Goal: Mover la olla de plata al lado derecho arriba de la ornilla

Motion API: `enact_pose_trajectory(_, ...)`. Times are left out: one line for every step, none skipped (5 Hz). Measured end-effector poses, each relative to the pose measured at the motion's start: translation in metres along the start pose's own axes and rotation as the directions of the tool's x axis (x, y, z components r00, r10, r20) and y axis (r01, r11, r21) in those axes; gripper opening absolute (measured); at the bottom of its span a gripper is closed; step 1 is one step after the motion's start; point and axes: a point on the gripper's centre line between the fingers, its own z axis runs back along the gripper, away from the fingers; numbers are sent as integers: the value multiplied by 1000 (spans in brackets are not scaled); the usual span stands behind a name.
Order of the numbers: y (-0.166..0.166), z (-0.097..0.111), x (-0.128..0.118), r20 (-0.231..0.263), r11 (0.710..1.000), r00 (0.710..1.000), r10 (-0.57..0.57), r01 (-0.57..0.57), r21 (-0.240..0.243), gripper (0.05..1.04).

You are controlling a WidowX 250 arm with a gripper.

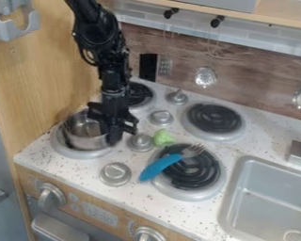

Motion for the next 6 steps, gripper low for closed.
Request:
enact_pose_trajectory(-41,22,2,58,990,989,-138,139,-11,66)
enact_pose_trajectory(-82,28,4,43,954,953,-298,299,-21,64)
enact_pose_trajectory(-102,35,19,72,918,915,-396,394,38,64)
enact_pose_trajectory(-120,44,38,138,889,878,-458,449,93,64)
enact_pose_trajectory(-126,45,54,202,891,867,-455,441,112,64)
enact_pose_trajectory(-132,38,75,263,906,868,-422,410,100,64)
